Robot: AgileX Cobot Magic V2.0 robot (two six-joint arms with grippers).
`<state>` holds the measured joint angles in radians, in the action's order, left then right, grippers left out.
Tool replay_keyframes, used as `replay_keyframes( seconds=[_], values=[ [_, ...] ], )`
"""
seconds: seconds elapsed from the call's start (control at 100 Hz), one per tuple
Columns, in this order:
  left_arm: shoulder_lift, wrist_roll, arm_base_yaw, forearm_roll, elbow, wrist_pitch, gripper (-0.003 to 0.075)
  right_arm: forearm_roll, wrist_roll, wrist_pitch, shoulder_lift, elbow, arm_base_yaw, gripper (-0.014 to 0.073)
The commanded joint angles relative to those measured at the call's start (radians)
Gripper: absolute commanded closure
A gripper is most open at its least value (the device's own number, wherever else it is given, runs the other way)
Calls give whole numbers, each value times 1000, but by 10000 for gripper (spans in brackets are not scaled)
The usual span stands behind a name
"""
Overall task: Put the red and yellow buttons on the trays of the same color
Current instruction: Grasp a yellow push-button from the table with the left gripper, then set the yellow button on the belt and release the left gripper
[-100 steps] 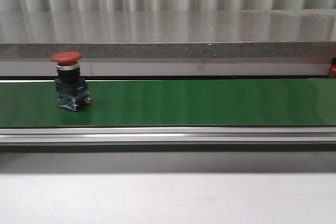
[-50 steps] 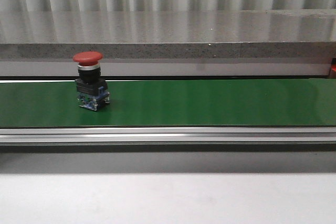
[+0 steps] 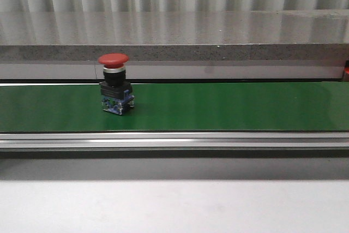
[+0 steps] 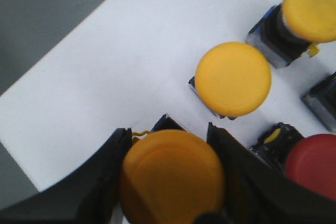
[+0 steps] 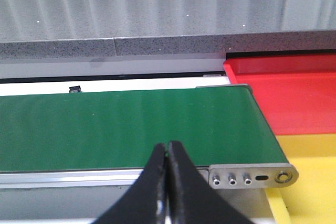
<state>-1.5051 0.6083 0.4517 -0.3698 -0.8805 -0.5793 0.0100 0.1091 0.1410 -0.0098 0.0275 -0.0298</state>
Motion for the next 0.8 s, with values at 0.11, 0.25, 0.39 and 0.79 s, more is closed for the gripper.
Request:
replay_keyframes(
  seconds=[0.11,0.25,0.39,0.79],
  values=[
    [207,-83,-74,20,-43,-26,740,-10,2,-82,-17,1,1,661],
    [284,-202,-176,96,-93,-68,740,-10,2,-82,-17,1,1,661],
    [287,-317,-290,201,-146,-110,740,-10,2,-82,-17,1,1,661],
    [93,-337,-456,225,-210,-112,740,-10,2,-82,-17,1,1,661]
  ],
)
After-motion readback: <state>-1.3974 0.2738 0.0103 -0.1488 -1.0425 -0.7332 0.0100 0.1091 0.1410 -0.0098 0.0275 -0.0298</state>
